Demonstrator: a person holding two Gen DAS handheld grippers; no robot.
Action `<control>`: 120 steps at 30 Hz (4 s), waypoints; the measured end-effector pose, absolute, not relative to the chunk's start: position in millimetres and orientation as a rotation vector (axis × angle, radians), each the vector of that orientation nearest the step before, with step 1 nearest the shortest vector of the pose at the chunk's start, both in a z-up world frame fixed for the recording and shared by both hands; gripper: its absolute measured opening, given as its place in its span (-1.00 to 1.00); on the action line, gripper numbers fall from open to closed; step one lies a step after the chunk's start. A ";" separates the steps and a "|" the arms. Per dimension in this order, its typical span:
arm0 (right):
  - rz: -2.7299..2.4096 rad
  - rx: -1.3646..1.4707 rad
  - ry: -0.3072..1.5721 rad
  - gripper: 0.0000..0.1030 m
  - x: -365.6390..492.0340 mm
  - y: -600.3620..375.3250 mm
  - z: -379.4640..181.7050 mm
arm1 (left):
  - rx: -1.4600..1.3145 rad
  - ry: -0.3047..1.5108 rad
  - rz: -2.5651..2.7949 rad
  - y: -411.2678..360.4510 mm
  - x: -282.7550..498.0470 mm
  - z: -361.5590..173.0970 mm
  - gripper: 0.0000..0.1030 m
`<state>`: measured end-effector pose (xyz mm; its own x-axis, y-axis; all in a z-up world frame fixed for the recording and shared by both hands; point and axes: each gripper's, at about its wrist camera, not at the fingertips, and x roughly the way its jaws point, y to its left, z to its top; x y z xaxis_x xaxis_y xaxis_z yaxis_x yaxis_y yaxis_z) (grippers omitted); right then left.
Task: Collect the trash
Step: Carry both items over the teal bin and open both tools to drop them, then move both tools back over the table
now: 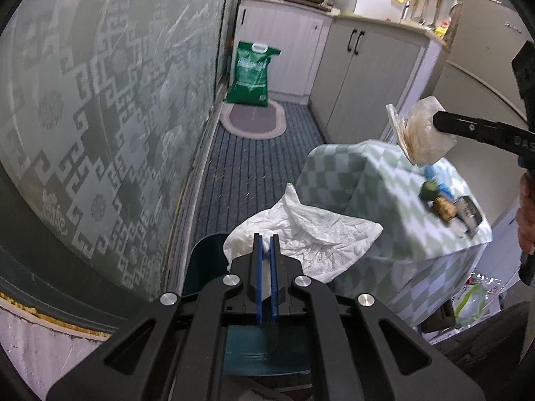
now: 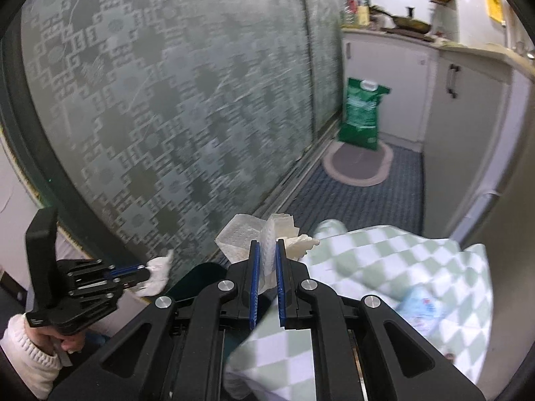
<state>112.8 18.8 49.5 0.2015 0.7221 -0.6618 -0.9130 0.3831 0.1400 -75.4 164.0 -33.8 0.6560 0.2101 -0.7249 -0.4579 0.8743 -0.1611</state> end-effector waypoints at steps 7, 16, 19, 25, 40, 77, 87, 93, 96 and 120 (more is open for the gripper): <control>1.233 -0.410 0.768 -0.83 82.8 52.9 29.7 | -0.341 0.863 0.407 172.8 -75.1 -59.5 -0.90; 1.244 -0.534 0.886 -0.83 63.4 84.3 -12.4 | -0.344 0.989 0.391 178.1 -70.2 -90.6 -0.90; 1.235 -0.580 0.942 -0.83 58.3 91.8 -30.0 | -0.344 1.031 0.390 177.5 -68.7 -98.7 -0.84; 1.222 -0.659 0.992 -0.83 48.9 100.0 -53.0 | -0.335 1.082 0.402 178.4 -65.2 -109.8 -0.55; 1.221 -0.721 1.020 -0.83 40.5 105.3 -70.9 | -0.302 0.913 0.489 185.2 -72.2 -73.5 -0.47; 1.295 -0.410 0.835 0.24 61.8 60.7 -9.6 | -0.267 0.268 0.397 127.1 -100.5 56.0 0.36; 1.183 -0.312 0.736 0.48 96.8 4.6 16.8 | -0.258 0.296 0.300 99.7 -69.7 59.3 0.51; 1.076 -0.272 0.680 0.56 120.4 -42.6 28.5 | -0.237 0.313 0.249 77.8 -50.0 56.1 0.52; 1.015 -0.261 0.646 0.62 131.5 -64.8 32.9 | -0.236 0.329 0.223 70.1 -38.0 53.1 0.53; 0.880 -0.125 0.713 0.63 179.4 -172.8 12.3 | -0.124 0.599 -0.046 42.0 77.1 -3.9 0.47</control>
